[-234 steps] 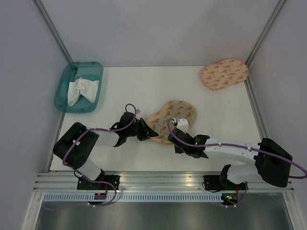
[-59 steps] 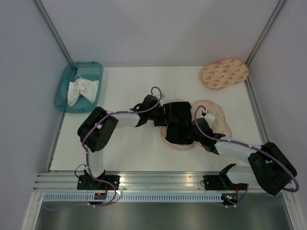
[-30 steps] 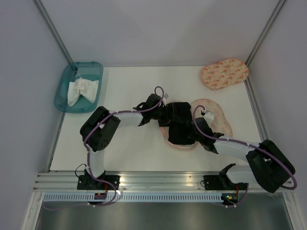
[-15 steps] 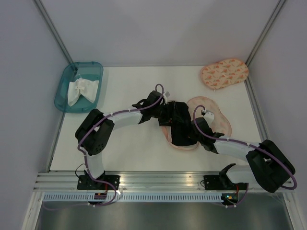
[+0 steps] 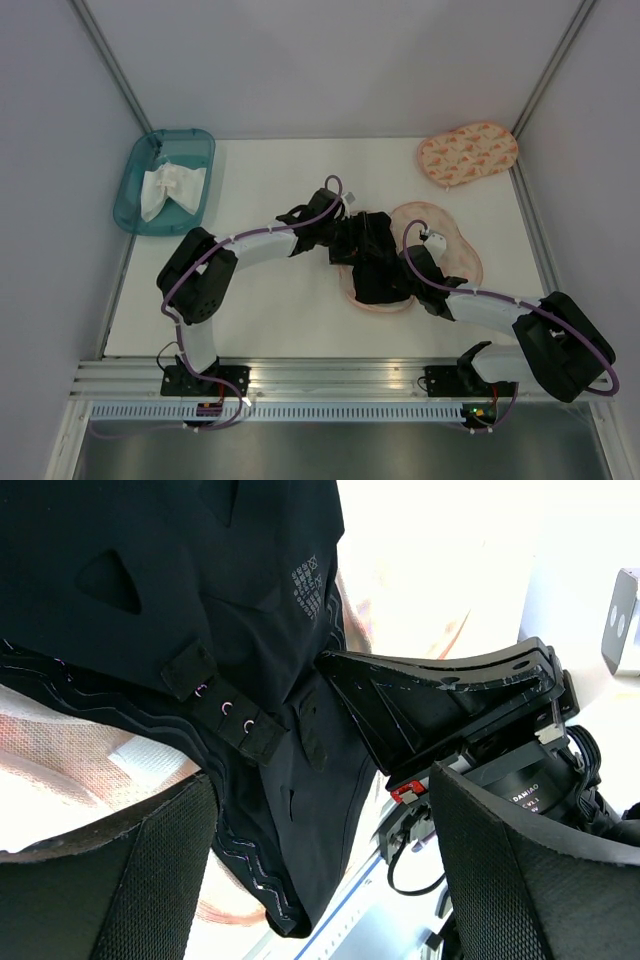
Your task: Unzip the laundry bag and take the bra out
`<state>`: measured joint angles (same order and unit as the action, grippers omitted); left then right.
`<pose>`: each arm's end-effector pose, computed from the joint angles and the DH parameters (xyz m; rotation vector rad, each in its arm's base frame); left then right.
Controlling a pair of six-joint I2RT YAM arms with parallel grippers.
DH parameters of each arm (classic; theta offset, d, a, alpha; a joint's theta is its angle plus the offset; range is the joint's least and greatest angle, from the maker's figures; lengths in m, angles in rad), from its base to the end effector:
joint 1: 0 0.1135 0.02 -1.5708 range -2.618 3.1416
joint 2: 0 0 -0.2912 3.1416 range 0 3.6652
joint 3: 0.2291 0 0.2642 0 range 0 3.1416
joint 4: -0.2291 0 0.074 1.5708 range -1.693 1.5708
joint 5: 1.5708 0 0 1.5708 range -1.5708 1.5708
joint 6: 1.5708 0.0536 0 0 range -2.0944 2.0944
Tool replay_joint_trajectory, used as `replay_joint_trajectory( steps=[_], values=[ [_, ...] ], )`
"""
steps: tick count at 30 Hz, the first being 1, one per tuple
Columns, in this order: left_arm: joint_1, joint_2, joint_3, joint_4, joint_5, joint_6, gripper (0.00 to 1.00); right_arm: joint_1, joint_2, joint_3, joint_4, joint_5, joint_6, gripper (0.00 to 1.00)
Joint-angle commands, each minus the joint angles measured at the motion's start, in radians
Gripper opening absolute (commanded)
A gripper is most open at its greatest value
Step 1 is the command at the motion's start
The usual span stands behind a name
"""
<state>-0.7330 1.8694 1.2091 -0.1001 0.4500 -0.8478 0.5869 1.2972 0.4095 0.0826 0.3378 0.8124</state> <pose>0.3071 -0.3079 0.1971 0.1061 2.6213 -1.2163 0.2068 0.1162 0.1424 0.4216 2.2998 0.3006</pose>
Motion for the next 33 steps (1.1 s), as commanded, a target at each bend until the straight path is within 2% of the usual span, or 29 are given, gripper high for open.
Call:
replay_joint_trajectory(
  steps=[1,5,11,14,15,17,18,21,24,29,31,32,33],
  values=[
    [-0.008,-0.015,0.044,0.017,0.003,0.019,0.88,-0.002,0.013,-0.005,-0.063,0.012,-0.016,0.0],
    [-0.008,0.049,0.06,0.031,0.022,0.001,0.88,-0.002,0.008,-0.006,-0.061,0.009,-0.016,0.0],
    [-0.008,0.122,0.01,0.124,0.039,-0.042,0.79,-0.002,-0.003,-0.009,-0.061,0.01,-0.016,0.01],
    [-0.008,0.134,0.001,0.163,0.055,-0.053,0.67,-0.004,-0.001,-0.009,-0.061,0.009,-0.015,0.0],
    [-0.008,0.131,-0.003,0.172,0.058,-0.056,0.58,-0.004,-0.003,-0.009,-0.061,0.009,-0.016,0.0],
    [-0.008,0.122,-0.009,0.197,0.062,-0.06,0.49,-0.002,-0.001,-0.009,-0.061,0.009,-0.016,0.0],
    [-0.008,0.119,-0.013,0.201,0.062,-0.062,0.37,-0.002,-0.003,-0.009,-0.061,0.01,-0.016,0.0],
    [-0.008,0.111,-0.013,0.217,0.072,-0.063,0.14,-0.002,-0.004,-0.011,-0.06,0.01,-0.016,0.0],
    [-0.008,0.108,-0.016,0.223,0.076,-0.06,0.02,-0.002,-0.006,-0.009,-0.06,0.007,-0.016,0.0],
    [-0.008,0.102,-0.026,0.223,0.076,-0.059,0.02,-0.002,-0.022,-0.003,-0.075,0.006,-0.021,0.0],
    [-0.008,0.094,-0.032,0.232,0.075,-0.053,0.02,-0.002,-0.039,0.002,-0.08,-0.003,-0.021,0.16],
    [-0.008,0.082,-0.04,0.234,0.075,-0.05,0.02,-0.004,-0.068,0.005,-0.107,-0.012,-0.028,0.3],
    [-0.008,0.074,-0.045,0.241,0.075,-0.042,0.02,-0.004,-0.088,0.006,-0.113,-0.02,-0.036,0.5]
  ],
)
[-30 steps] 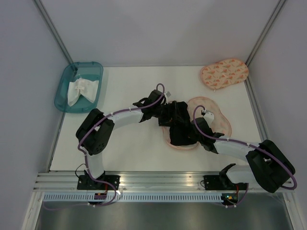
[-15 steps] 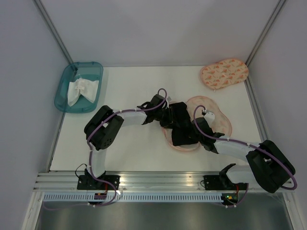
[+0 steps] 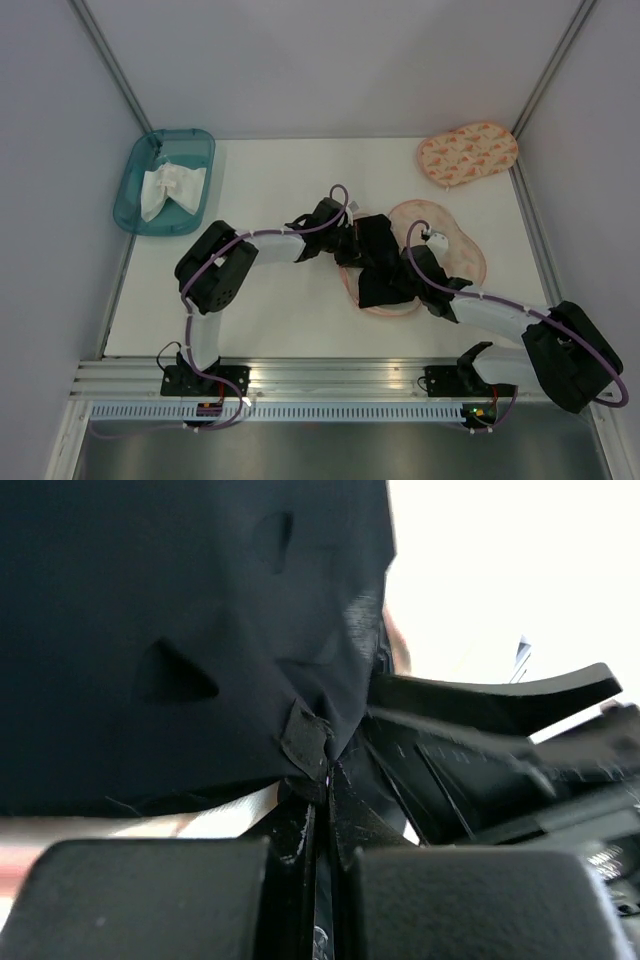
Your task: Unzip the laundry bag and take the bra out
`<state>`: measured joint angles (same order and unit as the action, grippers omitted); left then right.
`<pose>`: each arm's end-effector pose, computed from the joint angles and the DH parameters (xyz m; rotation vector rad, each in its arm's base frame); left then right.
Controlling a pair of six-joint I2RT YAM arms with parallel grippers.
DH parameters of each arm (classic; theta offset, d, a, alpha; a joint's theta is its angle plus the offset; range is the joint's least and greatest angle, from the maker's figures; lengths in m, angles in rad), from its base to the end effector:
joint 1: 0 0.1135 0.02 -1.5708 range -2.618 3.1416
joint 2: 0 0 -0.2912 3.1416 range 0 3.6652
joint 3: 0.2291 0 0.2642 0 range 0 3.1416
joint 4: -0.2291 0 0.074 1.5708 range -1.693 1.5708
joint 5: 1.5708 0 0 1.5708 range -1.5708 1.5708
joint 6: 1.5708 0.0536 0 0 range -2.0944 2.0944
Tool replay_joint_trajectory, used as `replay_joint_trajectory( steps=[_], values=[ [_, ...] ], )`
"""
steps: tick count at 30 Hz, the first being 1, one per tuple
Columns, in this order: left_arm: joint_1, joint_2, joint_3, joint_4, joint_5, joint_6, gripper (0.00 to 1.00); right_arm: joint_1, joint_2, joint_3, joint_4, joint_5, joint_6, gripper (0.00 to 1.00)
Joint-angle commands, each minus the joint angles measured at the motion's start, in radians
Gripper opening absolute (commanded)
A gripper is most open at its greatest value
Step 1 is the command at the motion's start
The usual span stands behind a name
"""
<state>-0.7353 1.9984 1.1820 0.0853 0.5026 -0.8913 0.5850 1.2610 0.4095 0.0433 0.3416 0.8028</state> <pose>0.3170 -0.3215 0.1513 0.0947 2.6203 -1.3044 0.2032 0.1131 0.1468 0.4139 2.3012 0.2888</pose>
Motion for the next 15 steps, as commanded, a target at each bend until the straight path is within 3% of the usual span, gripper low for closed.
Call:
replay_joint_trajectory(
  steps=[1,3,6,15],
  values=[
    [-0.004,-0.062,-0.021,0.056,0.017,0.008,0.02,-0.002,-0.076,0.008,-0.088,-0.044,-0.031,0.56],
    [-0.003,-0.087,-0.025,0.047,0.011,0.017,0.02,-0.002,-0.162,0.015,-0.103,-0.061,-0.043,0.69],
    [0.001,-0.118,-0.025,0.025,-0.004,0.046,0.02,-0.001,-0.291,0.037,-0.149,-0.095,-0.066,0.77],
    [0.066,-0.204,-0.022,-0.039,-0.044,0.11,0.02,-0.001,-0.52,0.115,-0.322,-0.07,-0.099,0.79]
  ],
)
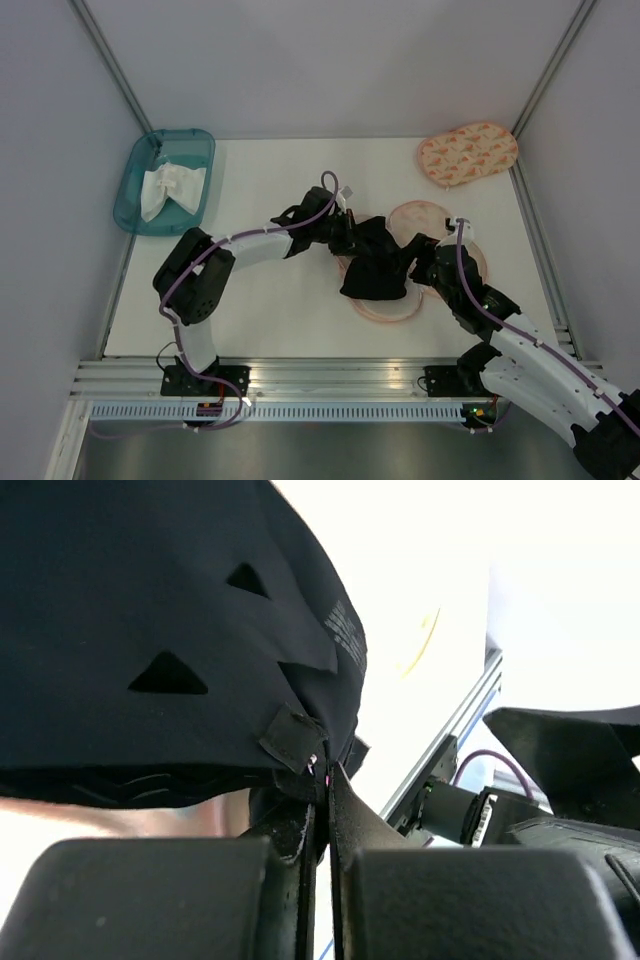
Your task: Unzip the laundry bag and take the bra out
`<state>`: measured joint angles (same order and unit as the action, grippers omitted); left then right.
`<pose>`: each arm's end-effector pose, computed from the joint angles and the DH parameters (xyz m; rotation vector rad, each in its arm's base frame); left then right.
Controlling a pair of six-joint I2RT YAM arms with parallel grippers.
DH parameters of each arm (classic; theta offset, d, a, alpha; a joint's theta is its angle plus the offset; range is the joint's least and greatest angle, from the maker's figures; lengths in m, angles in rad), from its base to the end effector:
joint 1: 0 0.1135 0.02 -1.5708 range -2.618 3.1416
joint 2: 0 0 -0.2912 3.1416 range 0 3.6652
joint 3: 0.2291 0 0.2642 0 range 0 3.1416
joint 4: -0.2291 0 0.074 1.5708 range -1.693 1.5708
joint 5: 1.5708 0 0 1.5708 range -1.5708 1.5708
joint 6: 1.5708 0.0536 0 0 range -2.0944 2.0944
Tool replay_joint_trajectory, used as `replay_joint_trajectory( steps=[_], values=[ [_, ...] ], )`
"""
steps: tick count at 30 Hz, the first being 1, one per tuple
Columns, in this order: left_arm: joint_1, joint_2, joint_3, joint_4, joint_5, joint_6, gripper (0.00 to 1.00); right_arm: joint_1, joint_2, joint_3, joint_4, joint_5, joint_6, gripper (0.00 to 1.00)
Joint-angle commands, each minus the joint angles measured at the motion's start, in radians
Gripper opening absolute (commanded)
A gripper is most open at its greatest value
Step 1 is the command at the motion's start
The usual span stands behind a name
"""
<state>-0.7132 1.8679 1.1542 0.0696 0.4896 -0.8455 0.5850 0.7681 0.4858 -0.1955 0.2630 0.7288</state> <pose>0.3133 -0.3043 0.1960 0.1452 2.5000 -1.3142 0.1628 0.0911 0.2439 0.3148 2.0523 0.5520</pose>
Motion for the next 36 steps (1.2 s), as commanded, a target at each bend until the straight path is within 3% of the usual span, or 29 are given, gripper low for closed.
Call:
replay_joint_trajectory(
  steps=[1,10,14,16,19,23,31,36],
  values=[
    [0.06,-0.096,0.007,-0.034,-0.034,0.071,0.02,-0.001,-0.035,0.04,-0.097,0.01,-0.025,0.79],
    [0.329,-0.237,0.061,-0.212,-0.069,0.197,0.02,-0.001,-0.023,0.019,-0.091,-0.019,-0.028,0.78],
    [0.505,-0.291,0.104,-0.249,-0.106,0.237,0.02,-0.002,0.008,0.011,-0.068,-0.05,-0.035,0.77],
    [0.578,-0.305,0.127,-0.251,-0.114,0.226,0.02,-0.001,0.028,0.01,-0.061,-0.06,-0.039,0.77],
    [0.775,-0.311,0.13,-0.191,-0.109,0.152,0.02,-0.002,0.051,0.005,-0.044,-0.085,-0.043,0.77],
    [0.906,-0.293,0.176,-0.107,-0.094,0.066,0.02,-0.001,0.086,0.007,-0.016,-0.133,-0.055,0.76],
    [0.965,-0.152,0.424,-0.105,-0.126,0.155,0.02,-0.001,0.099,-0.024,0.04,-0.172,-0.068,0.76],
    [0.972,-0.02,0.438,-0.108,-0.16,0.172,0.02,-0.001,0.112,-0.042,0.064,-0.179,-0.072,0.76]
  ],
)
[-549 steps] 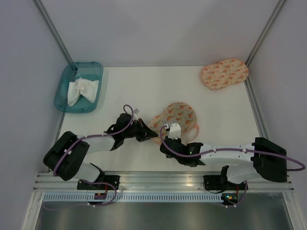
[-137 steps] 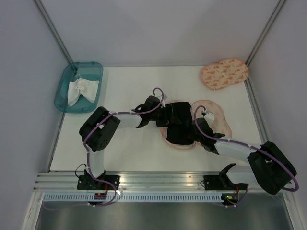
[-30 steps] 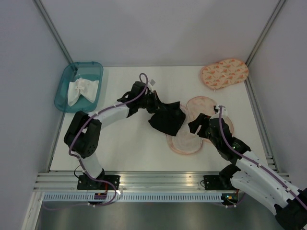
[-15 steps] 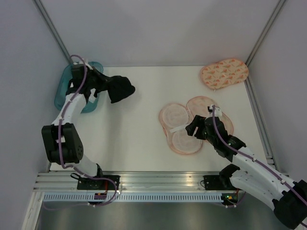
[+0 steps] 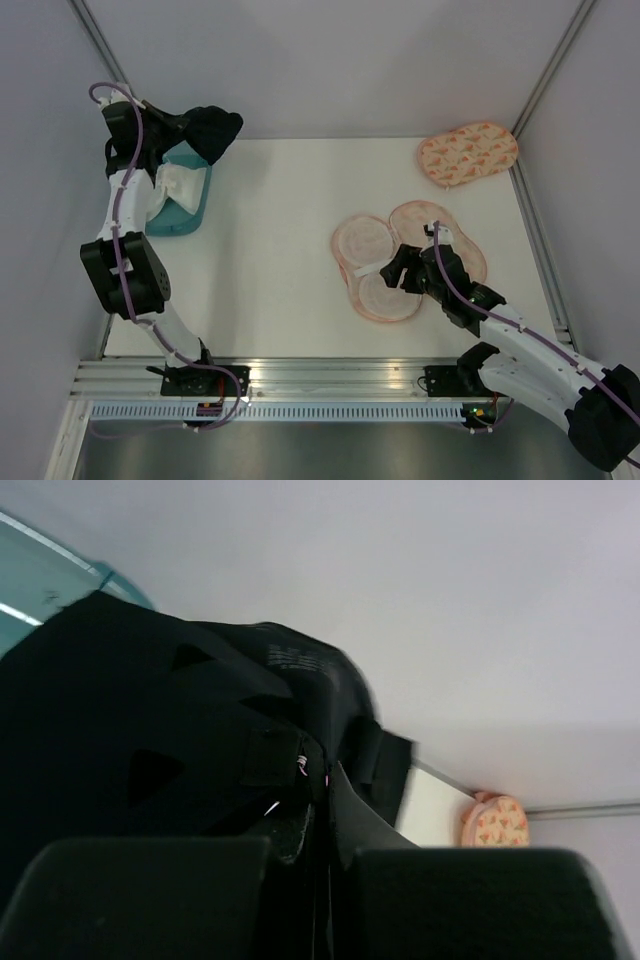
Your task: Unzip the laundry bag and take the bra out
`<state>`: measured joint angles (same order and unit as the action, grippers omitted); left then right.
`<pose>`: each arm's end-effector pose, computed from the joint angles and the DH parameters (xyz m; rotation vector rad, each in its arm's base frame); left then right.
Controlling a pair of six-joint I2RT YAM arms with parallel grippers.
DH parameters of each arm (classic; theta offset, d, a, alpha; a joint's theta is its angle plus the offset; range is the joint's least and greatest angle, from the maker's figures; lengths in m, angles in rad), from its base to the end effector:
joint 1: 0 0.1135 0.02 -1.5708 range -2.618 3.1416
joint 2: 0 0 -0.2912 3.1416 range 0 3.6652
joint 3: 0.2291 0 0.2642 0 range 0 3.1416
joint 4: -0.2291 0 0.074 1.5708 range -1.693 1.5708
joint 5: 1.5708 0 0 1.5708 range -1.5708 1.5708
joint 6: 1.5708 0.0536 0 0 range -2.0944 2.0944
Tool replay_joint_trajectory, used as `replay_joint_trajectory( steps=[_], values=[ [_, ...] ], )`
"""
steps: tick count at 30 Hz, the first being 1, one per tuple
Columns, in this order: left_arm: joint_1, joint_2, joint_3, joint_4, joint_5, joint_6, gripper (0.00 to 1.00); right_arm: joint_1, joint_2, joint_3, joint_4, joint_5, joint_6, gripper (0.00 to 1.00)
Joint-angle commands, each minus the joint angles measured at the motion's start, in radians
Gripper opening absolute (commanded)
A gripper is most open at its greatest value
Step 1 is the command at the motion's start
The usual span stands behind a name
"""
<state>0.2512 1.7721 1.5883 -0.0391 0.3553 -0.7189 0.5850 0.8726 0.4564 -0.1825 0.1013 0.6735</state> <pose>0.4534 0.0971 0.3833 -0.6138 1.7209 -0.6506 0.1677 0.1046 0.2157 0.1583 2.2254 0.6021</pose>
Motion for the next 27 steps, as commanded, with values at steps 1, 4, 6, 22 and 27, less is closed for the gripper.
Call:
replay_joint_trajectory(
  steps=[1,4,6,22,27],
  values=[
    [0.014,0.09,-0.004,-0.001,-0.042,0.049,0.02,-0.001,0.009,-0.021,0.051,-0.015,-0.018,0.76],
    [0.031,0.139,-0.036,0.014,-0.078,0.049,0.02,-0.001,0.005,-0.031,0.046,-0.014,-0.025,0.76],
    [0.039,0.162,-0.042,0.028,-0.055,0.038,0.02,-0.001,0.005,-0.038,0.043,-0.003,-0.032,0.76],
    [0.103,0.109,0.01,0.007,-0.124,0.07,0.02,-0.001,0.106,-0.007,0.075,-0.014,-0.051,0.76],
    [0.112,0.116,-0.039,0.025,-0.13,0.081,0.02,-0.001,0.112,-0.005,0.069,-0.017,-0.057,0.76]
  ],
)
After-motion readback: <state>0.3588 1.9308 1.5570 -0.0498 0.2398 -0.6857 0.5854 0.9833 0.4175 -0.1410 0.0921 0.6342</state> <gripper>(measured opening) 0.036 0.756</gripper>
